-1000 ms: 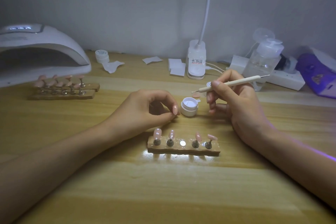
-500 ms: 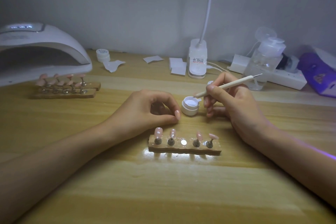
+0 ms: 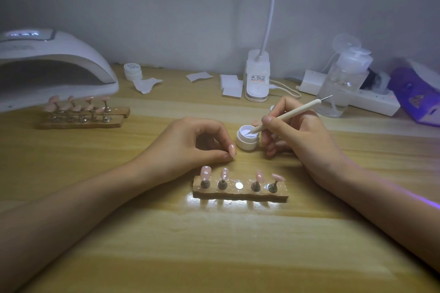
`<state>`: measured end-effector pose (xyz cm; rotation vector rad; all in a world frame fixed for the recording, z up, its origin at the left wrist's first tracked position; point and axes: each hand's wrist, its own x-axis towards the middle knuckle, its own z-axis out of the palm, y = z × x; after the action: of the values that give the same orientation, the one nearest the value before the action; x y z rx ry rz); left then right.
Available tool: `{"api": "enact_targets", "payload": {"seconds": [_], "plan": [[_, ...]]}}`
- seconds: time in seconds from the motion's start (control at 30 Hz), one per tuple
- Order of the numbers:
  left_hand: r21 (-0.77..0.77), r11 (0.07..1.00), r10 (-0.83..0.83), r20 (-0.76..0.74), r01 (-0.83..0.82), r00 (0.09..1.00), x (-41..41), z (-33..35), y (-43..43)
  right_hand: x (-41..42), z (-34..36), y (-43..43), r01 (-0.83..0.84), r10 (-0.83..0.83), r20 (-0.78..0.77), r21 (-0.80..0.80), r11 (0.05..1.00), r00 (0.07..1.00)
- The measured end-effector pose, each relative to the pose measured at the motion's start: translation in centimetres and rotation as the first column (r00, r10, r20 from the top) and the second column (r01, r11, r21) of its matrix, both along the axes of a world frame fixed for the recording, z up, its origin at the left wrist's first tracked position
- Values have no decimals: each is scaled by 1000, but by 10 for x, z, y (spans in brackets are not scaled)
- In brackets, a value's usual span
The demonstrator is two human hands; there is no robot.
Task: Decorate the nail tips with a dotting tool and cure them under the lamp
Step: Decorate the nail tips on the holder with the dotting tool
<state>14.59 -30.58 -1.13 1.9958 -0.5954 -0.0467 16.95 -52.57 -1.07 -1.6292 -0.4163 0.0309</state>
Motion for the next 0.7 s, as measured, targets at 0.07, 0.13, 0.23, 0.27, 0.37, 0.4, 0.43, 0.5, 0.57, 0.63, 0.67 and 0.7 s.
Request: {"api": "enact_targets", "payload": {"seconds": [0.07,0.13,0.23,0.27,0.37,0.4,0.43,0.5,0.57,0.63,0.67,0.7], "plan": [[-1,1000,-1,0,1,1000,0,0,0,0,0,0,-3,3,-1,0,1000,1000],[3,1000,-1,4,1,1000,0,0,0,0,0,0,-5,5,0,-2,1000,1000],[11,1000,2,9,-2,1000,0,0,0,0,0,0,-6,6,-2,-1,1000,1000],[13,1000,4,9,-4,1000,0,0,0,0,0,1,-5,5,-3,1,1000,1000],[15,1000,5,10,-5,1000,0,0,0,-1,1,1,-2,2,-7,26,1000,1000],[15,1000,5,11,-5,1000,0,0,0,-2,2,1,2,-1,-8,40,999,1000],[15,1000,5,11,-5,1000,0,0,0,-2,3,0,8,-7,-7,55,998,1000],[17,1000,5,15,-5,1000,0,0,0,-2,4,0,21,-21,5,78,997,1000],[19,1000,3,21,-3,1000,0,0,0,-3,4,0,36,-38,22,96,995,999],[17,1000,-3,23,2,1000,0,0,0,-3,4,-1,50,-53,32,110,993,998],[15,1000,-6,24,6,1000,0,0,0,-3,5,-1,53,-58,39,116,992,998],[11,1000,-10,24,10,1000,0,-1,0,-3,5,-1,54,-60,46,123,991,997]]}}
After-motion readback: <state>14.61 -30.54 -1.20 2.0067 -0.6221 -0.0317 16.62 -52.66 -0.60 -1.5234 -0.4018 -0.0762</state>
